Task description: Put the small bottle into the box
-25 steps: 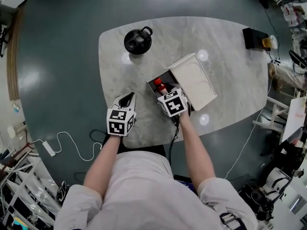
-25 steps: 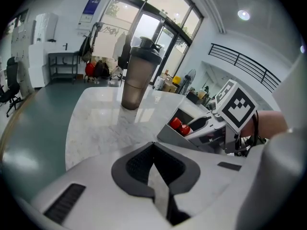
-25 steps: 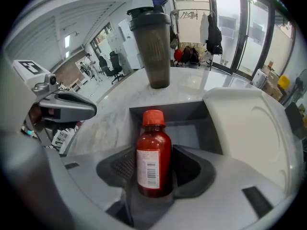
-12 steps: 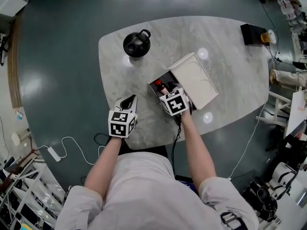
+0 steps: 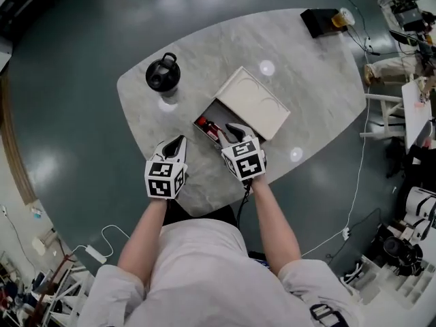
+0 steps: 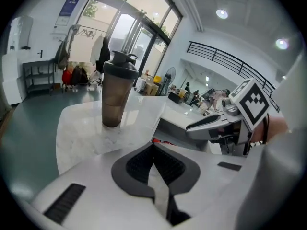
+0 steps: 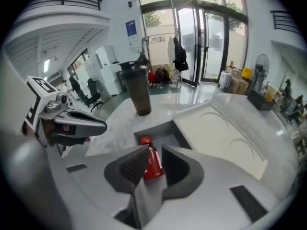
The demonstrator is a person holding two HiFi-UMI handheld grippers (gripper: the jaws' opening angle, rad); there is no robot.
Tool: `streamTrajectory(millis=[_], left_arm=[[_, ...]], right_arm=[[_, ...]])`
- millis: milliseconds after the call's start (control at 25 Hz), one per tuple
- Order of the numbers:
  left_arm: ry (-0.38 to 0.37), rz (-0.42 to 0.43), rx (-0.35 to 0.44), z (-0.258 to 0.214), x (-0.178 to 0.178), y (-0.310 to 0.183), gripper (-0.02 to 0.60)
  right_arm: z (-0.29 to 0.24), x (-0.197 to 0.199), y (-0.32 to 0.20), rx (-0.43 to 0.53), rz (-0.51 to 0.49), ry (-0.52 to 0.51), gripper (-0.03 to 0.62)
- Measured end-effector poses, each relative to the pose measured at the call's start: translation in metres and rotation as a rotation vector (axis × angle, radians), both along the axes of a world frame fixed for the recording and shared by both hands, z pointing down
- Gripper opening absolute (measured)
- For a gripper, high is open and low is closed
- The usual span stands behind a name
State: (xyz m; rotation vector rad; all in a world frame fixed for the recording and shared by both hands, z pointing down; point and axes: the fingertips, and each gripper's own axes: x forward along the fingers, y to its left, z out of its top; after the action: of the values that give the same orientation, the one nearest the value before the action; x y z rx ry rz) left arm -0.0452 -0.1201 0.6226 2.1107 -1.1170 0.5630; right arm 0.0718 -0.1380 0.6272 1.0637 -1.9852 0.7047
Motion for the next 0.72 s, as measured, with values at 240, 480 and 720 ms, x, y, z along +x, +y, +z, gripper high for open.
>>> streamTrajectory(millis=[240, 480, 720], left_arm=[[0.017, 0.119, 0.046, -0.02, 0.017, 0.0, 0.021], [0.057, 0.232, 0.11, -0.063, 0.036, 0.012, 0.021], [0.102, 0.352, 0.229, -0.113, 0.055, 0.018, 0.021]], right_arm=[[-0.033, 0.012, 0.03, 0.116, 0.258, -0.111, 0.031], [-0.076, 0.035, 0.059, 0.264, 0.487, -0.088, 0.025], [-0.136, 0.048, 0.084, 0.468, 0.649, -0.057, 0.025]])
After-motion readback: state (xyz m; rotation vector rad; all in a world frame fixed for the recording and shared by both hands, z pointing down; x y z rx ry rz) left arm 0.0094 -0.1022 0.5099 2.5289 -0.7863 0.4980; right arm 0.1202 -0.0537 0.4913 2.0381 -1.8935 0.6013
